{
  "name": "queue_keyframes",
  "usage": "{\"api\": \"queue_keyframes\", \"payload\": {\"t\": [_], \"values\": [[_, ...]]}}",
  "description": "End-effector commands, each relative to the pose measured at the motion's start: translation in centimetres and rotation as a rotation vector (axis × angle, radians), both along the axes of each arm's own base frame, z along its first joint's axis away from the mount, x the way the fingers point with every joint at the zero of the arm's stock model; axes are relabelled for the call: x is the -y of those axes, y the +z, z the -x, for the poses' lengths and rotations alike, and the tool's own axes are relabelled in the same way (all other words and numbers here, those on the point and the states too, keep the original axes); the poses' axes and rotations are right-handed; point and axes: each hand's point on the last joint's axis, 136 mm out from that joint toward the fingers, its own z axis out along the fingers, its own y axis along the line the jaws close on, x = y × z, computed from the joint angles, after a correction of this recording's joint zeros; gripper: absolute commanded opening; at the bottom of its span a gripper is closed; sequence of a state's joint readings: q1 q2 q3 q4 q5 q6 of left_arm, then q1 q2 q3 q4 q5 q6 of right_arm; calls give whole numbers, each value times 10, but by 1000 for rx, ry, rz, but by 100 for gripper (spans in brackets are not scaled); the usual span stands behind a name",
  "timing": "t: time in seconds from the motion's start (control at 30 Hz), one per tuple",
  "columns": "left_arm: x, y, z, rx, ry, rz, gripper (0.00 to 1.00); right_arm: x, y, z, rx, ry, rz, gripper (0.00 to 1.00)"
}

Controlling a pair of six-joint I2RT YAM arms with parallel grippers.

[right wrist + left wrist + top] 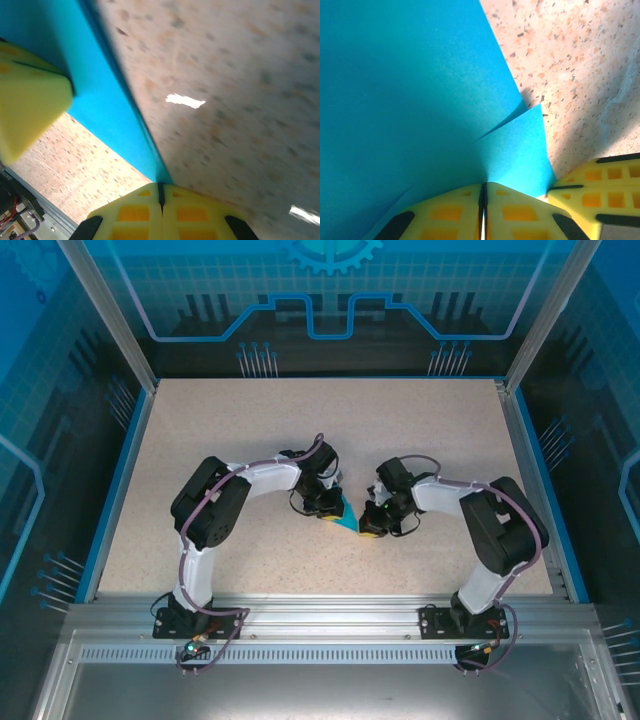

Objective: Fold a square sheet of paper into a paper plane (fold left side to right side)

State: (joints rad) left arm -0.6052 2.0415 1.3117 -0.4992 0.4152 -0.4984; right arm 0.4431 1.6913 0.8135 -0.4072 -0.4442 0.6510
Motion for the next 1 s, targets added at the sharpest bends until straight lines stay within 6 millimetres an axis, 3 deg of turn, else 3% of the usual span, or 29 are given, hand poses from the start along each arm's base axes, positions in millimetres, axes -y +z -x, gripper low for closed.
{"api": "queue_keyframes", "payload": {"t": [0.0,0.1,0.3,0.4,0.53,0.7,0.97], "values": [[-26,-31,5,-29,23,-146,12,39,-18,30,-109,-38,117,0],[-25,-30,5,-30,24,-142,12,34,-5,20,-62,-26,80,0],[-23,-25,3,-25,23,-134,12,0,33,-6,48,33,-36,0],[-23,-24,2,-21,24,-131,12,-19,36,-14,61,52,-69,0],[-22,-23,2,-20,26,-127,12,-35,22,-18,47,75,-56,0],[-22,-19,2,-12,22,-123,12,-25,1,-19,13,66,27,0],[-21,-9,-1,12,13,-112,13,5,-17,0,-63,59,124,0]]}}
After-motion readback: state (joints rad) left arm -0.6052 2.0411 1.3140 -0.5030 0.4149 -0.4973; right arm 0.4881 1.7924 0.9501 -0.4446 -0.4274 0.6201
